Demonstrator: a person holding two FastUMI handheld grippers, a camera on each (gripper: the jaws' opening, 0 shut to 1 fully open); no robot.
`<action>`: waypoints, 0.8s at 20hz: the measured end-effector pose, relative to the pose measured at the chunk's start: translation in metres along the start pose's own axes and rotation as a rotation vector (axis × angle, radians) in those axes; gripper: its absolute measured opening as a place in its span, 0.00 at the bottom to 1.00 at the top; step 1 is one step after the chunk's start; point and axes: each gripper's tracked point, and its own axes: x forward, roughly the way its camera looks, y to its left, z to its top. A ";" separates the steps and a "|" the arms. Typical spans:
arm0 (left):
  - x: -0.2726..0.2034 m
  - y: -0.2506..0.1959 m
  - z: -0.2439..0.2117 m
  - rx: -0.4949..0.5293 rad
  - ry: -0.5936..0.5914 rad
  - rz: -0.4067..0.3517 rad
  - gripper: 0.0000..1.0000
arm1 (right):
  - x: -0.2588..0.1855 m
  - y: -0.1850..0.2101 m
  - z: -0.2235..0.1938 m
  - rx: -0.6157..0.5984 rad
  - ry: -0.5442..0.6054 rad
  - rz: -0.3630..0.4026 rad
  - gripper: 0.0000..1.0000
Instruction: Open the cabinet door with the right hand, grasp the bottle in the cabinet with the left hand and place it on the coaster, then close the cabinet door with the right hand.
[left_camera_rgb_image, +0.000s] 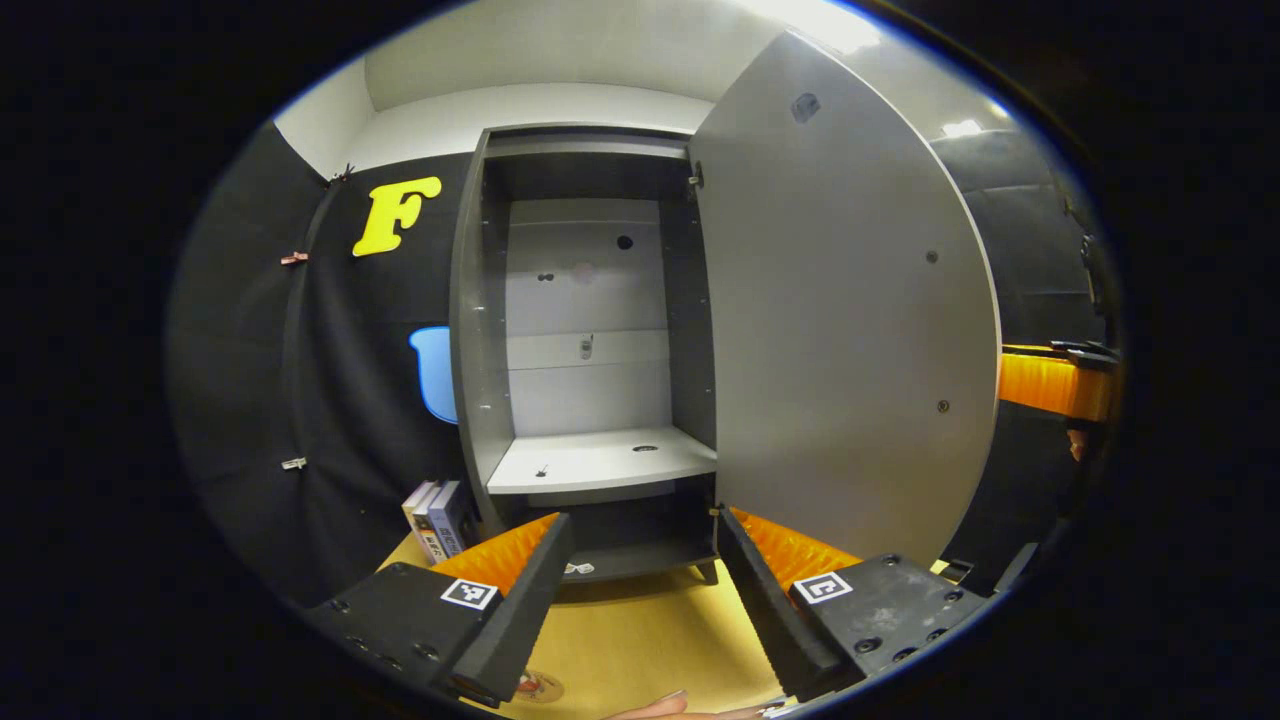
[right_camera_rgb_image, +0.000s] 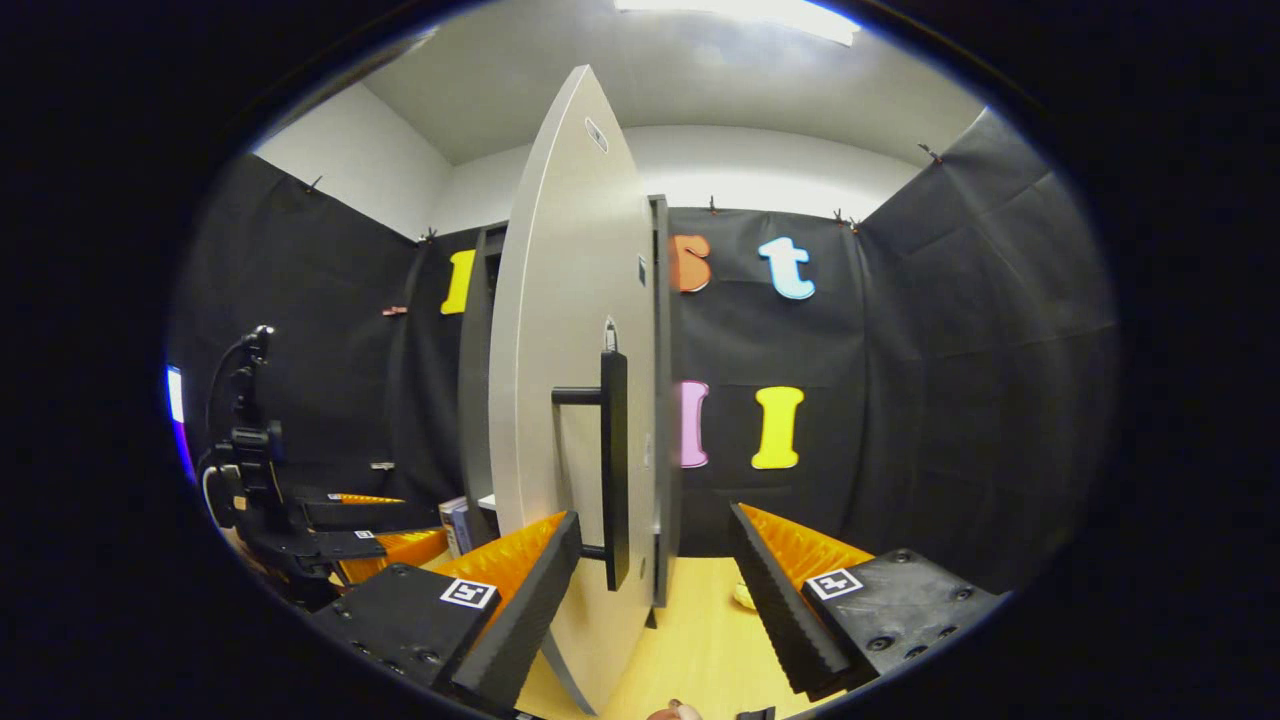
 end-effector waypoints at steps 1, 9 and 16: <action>-0.001 0.009 0.001 0.000 -0.002 0.019 0.94 | 0.005 0.015 -0.004 0.025 0.011 0.035 0.96; -0.023 0.103 0.006 -0.006 0.015 0.168 0.93 | 0.079 0.129 -0.030 0.056 0.031 0.221 0.97; -0.030 0.132 0.016 -0.037 -0.006 0.197 0.93 | 0.081 0.147 -0.032 -0.024 0.019 0.248 0.98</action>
